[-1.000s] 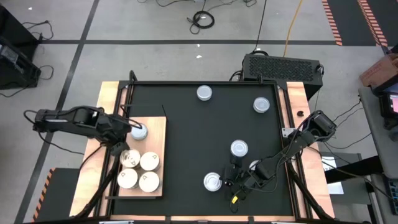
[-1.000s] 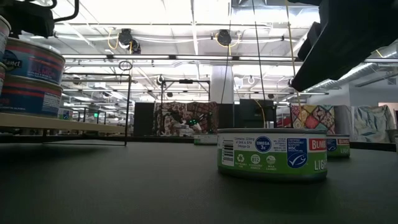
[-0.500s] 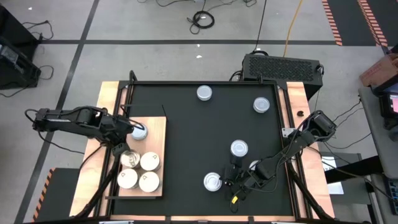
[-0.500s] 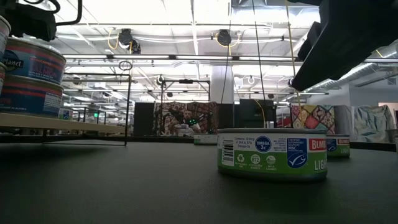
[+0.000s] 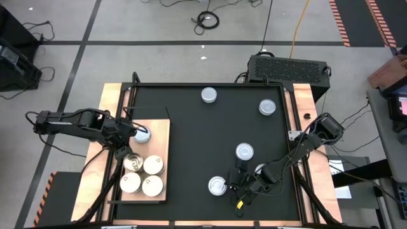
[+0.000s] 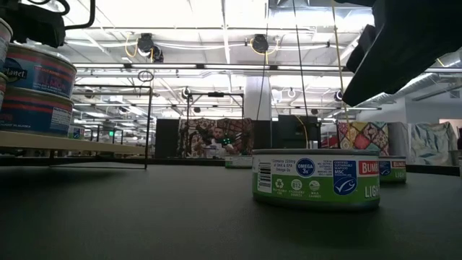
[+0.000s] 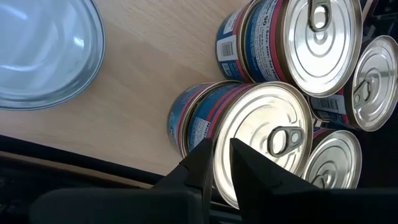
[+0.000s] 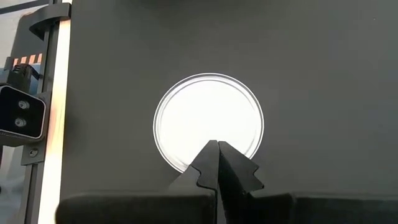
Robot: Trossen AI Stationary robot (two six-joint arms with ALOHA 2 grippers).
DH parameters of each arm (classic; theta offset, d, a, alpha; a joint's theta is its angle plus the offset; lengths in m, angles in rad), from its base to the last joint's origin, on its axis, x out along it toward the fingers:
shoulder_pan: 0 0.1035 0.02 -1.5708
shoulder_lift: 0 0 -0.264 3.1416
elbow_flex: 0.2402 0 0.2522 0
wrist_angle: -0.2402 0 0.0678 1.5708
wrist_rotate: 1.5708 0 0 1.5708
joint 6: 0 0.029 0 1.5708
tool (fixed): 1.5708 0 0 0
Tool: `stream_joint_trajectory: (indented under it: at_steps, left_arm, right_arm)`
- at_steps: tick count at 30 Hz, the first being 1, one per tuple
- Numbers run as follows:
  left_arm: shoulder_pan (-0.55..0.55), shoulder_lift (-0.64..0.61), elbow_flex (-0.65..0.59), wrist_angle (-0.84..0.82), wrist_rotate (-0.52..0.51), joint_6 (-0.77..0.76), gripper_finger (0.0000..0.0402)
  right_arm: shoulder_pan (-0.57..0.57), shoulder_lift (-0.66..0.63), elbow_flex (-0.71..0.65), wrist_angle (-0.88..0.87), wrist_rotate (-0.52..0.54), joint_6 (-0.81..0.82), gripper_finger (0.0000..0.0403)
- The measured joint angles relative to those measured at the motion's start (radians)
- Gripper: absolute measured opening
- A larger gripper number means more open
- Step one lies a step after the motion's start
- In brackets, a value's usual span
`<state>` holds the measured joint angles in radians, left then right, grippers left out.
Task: Stack canned seafood by type on shelf
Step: Stack the blue tuna can on top of the blue tuna can on the shelf
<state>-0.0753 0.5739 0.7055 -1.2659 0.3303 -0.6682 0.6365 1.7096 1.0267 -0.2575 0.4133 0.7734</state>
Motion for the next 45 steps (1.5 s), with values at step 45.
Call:
stream_joint_trajectory:
  at_steps: [45]
  left_arm:
    - [0.0, -0.002, -0.073, 0.162, 0.215, -0.049, 0.0057]
  right_arm:
    - [0.007, 0.0, 0.0, 0.001, -0.027, 0.026, 0.0]
